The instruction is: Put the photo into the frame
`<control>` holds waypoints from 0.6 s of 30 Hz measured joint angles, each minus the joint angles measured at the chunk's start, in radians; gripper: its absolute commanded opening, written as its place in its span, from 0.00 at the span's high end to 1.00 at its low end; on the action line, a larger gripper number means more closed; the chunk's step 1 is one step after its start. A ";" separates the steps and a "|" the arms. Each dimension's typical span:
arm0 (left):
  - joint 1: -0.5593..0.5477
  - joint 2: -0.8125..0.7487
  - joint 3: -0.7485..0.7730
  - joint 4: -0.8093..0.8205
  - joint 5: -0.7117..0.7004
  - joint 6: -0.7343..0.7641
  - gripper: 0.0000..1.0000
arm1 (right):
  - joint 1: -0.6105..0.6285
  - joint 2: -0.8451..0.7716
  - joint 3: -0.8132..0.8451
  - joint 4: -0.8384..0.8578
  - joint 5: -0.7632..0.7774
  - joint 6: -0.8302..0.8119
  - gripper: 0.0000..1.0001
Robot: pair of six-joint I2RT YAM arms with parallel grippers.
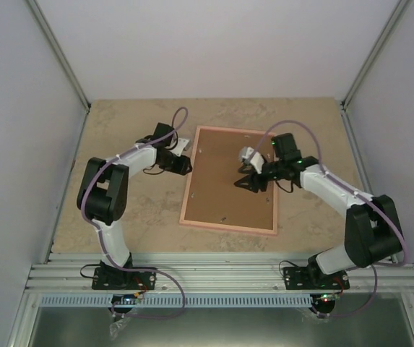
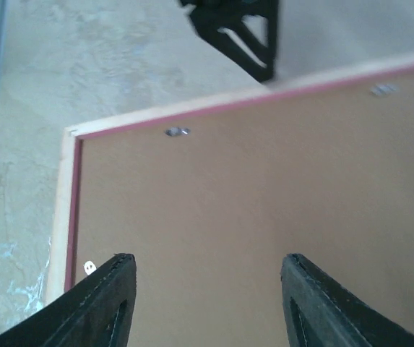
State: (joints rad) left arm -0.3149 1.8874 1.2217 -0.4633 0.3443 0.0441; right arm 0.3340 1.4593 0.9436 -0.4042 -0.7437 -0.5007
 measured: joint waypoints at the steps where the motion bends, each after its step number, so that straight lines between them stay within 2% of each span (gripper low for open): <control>1: 0.006 0.000 -0.001 -0.003 0.013 -0.003 0.57 | 0.042 0.012 0.003 0.019 0.009 -0.008 0.46; 10: 0.011 0.028 -0.023 -0.039 0.112 -0.023 0.67 | 0.329 0.216 0.022 0.267 0.125 -0.017 0.58; 18: 0.029 0.068 -0.011 -0.055 0.182 -0.030 0.75 | 0.459 0.394 0.045 0.419 0.262 -0.060 0.67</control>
State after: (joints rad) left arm -0.2863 1.9549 1.2110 -0.5179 0.5259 0.0143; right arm 0.7925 1.8538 0.9882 0.0151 -0.4820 -0.5610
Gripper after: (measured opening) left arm 0.283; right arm 0.348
